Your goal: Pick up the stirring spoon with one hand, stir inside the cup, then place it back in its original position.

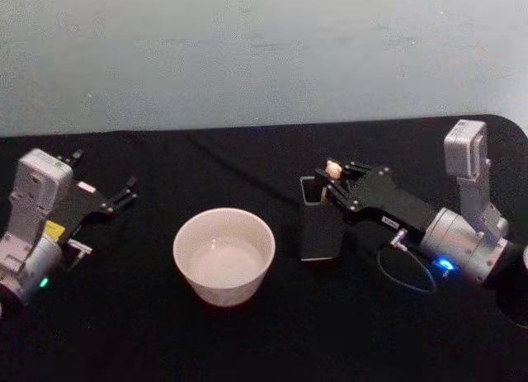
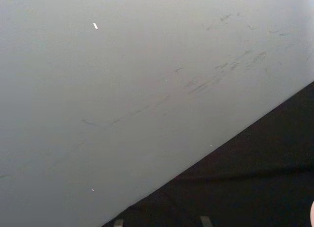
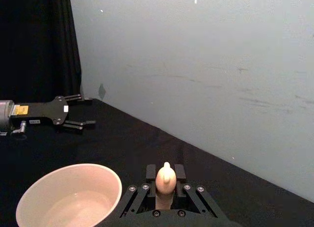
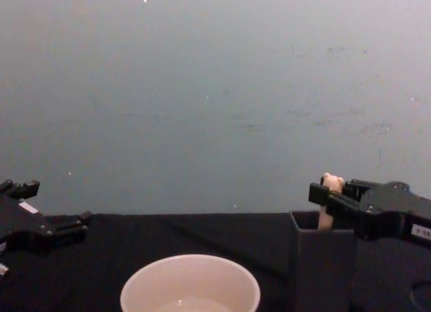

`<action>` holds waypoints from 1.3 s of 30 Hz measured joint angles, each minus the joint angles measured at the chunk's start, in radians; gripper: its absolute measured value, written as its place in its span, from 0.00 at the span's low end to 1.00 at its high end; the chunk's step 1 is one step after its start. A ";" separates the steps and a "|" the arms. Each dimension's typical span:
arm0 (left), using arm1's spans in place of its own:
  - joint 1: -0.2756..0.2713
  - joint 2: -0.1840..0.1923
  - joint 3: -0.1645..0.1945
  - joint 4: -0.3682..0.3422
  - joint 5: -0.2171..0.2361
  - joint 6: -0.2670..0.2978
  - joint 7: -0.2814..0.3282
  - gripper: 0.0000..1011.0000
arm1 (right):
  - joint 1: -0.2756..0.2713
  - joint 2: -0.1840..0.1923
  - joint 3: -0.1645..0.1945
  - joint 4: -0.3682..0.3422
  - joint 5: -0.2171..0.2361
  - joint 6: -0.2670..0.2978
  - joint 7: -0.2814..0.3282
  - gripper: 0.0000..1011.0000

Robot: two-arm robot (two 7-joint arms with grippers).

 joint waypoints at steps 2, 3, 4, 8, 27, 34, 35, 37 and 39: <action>0.000 0.000 0.000 0.000 0.000 0.000 0.000 0.99 | 0.000 0.000 0.000 0.000 0.000 0.000 0.000 0.21; 0.000 0.000 0.000 0.000 0.000 0.000 0.000 0.99 | 0.000 0.000 0.000 0.000 0.001 0.000 0.001 0.21; 0.000 0.000 0.000 0.000 0.000 0.000 0.000 0.99 | 0.000 0.000 0.000 0.000 0.001 -0.001 0.001 0.22; 0.000 0.000 0.000 0.000 0.000 0.000 0.000 0.99 | 0.000 0.001 0.001 -0.001 0.001 -0.001 0.001 0.32; 0.000 0.000 0.000 0.000 0.000 0.000 0.000 0.99 | 0.000 0.001 0.002 -0.002 0.003 -0.002 0.002 0.91; 0.000 0.000 0.000 0.000 0.000 0.000 0.000 0.99 | -0.001 -0.003 0.013 -0.014 0.006 -0.012 -0.004 0.99; 0.000 0.000 0.000 0.000 0.000 0.000 0.000 0.99 | -0.001 -0.003 0.013 -0.014 0.006 -0.012 -0.004 0.99; 0.000 0.000 0.000 0.000 0.000 0.000 0.000 0.99 | -0.001 -0.006 0.027 -0.030 0.012 -0.022 -0.012 0.99; 0.000 0.000 0.000 0.000 0.000 0.000 0.000 0.99 | -0.001 -0.010 0.047 -0.048 0.019 -0.035 -0.026 0.99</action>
